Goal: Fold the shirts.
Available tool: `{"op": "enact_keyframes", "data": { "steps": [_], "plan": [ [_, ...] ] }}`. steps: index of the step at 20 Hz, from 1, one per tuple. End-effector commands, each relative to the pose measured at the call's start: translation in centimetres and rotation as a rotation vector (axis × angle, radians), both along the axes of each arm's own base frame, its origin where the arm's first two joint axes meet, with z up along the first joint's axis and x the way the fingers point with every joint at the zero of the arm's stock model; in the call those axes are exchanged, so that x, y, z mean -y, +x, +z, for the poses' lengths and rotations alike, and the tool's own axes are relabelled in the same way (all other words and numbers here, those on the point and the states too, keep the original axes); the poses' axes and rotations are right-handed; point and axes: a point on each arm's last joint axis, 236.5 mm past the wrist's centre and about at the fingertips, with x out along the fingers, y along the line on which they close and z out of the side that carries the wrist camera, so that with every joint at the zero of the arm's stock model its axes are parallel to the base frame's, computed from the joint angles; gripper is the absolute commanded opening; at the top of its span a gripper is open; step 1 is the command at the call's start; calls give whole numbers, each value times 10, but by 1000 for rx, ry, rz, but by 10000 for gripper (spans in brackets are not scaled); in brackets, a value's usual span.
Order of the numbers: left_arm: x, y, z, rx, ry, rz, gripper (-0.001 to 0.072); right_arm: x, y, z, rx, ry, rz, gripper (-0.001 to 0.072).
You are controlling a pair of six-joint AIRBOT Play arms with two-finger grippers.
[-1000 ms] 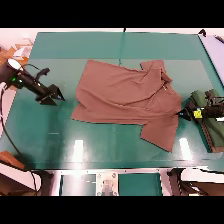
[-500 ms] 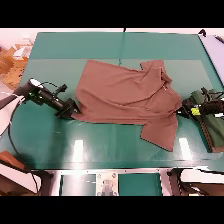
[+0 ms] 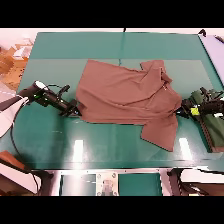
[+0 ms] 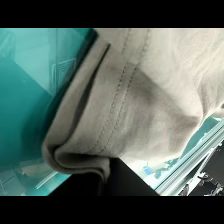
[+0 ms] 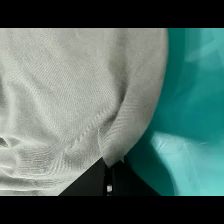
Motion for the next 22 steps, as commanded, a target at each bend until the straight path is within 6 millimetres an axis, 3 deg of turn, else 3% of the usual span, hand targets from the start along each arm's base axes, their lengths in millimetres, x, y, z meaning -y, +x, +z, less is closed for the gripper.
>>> {"op": "enact_keyframes", "data": {
  "steps": [1, 4, 7, 9, 10, 12, 13, 15, 16, 17, 18, 19, 20, 22],
  "plan": [
    [0, 3, -2, 13, 6, 5, 23, 0, 0, 0, 0, 0, 1, 39],
    [0, 5, -2, 19, 4, 11, 22, -1, -1, -5, -13, 8, 1, 48],
    [7, 26, 6, 98, -25, 64, 19, -3, 2, -6, -9, 25, -4, 20],
    [8, 42, 34, 210, -37, 63, 19, -9, 25, 19, 105, 60, -7, 18],
    [7, 52, 56, 278, -30, 73, 19, -11, 41, 46, 201, 67, -9, 18],
    [3, 74, 130, 502, -15, 92, 19, -8, 71, 123, 415, 28, -13, 17],
    [3, 83, 187, 655, -20, 107, 19, -7, 79, 169, 523, -9, -2, 18],
    [-2, 84, 319, 1007, -16, 151, 20, -11, 80, 281, 769, -125, 34, 18],
    [-8, 72, 402, 1225, -14, 198, 20, -17, 73, 343, 908, -200, 51, 19],
    [-15, 49, 477, 1426, -15, 252, 20, -23, 60, 399, 1037, -285, 57, 19],
    [-22, 12, 550, 1626, -28, 314, 20, -31, 41, 458, 1179, -375, 51, 20],
    [-28, -31, 609, 1793, -43, 361, 20, -40, 19, 510, 1310, -456, 31, 20],
    [-30, -71, 648, 1914, -50, 381, 20, -48, -8, 560, 1444, -541, -4, 20],
    [-36, -136, 694, 2087, -15, 390, 20, -62, -63, 631, 1652, -685, -84, 21]
  ]
}}
